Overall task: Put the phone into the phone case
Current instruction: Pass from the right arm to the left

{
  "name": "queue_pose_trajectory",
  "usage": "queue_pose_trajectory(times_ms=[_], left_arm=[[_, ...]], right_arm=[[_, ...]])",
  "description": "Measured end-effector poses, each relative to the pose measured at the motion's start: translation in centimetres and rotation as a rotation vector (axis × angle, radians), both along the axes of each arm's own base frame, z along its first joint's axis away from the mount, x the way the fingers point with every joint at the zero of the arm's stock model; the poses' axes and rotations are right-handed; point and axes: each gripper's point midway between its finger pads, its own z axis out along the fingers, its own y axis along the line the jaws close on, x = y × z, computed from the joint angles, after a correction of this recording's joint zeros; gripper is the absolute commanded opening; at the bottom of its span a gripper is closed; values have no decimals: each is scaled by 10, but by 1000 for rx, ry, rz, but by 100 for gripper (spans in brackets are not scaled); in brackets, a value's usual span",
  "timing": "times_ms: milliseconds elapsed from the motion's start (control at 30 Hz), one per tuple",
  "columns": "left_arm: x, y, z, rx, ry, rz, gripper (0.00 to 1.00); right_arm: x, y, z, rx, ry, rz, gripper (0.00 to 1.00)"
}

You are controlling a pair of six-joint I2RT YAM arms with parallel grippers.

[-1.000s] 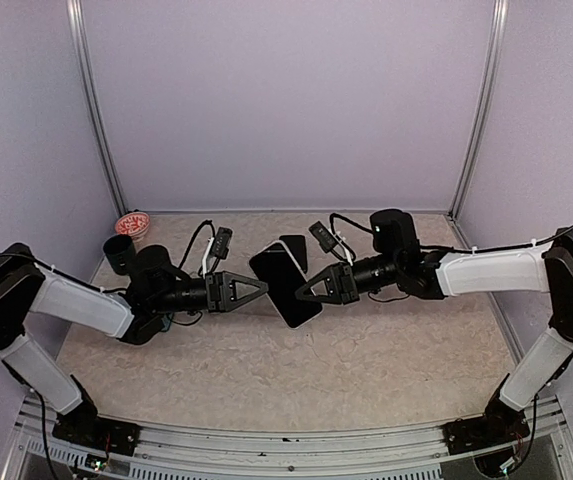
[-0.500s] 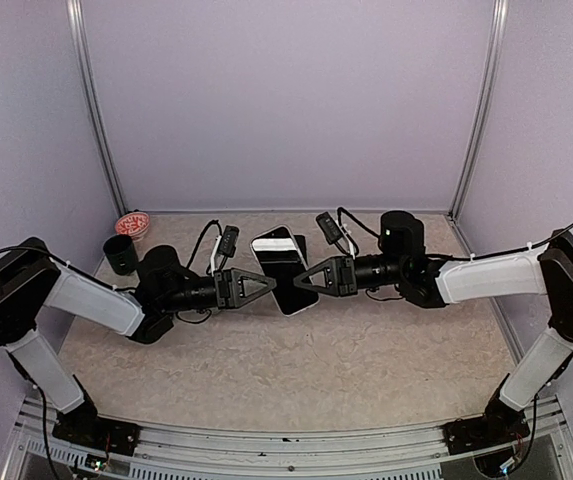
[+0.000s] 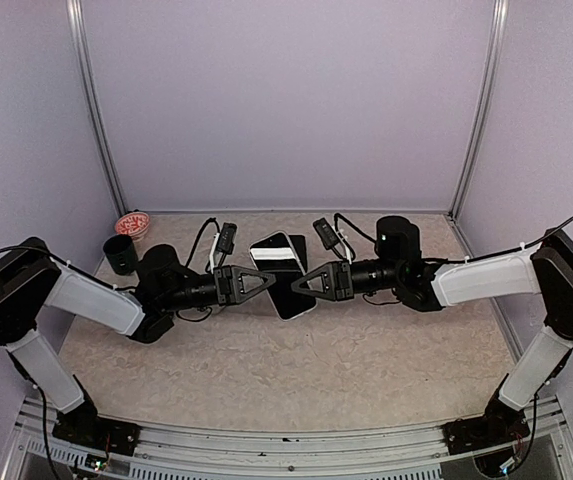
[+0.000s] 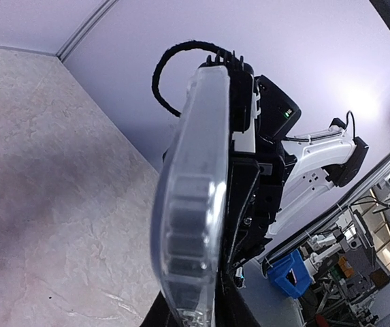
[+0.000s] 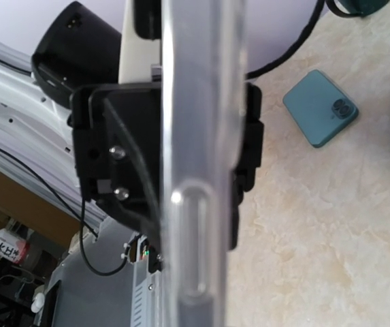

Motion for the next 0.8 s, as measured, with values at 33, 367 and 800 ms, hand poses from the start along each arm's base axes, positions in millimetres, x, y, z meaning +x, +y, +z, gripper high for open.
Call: queue_pose_trajectory(times_ms=[33,367,800], left_arm=[[0,0,0,1,3,2,9],[5,1,-3,20,17,-3,0],[53,19,-14,138,115,47,0]], right_arm=[[0,0,0,0,-3,-2,1],[4,0,-5,-23,-22,-14,23],[31,-15,-22,-113,-11,-107,54]])
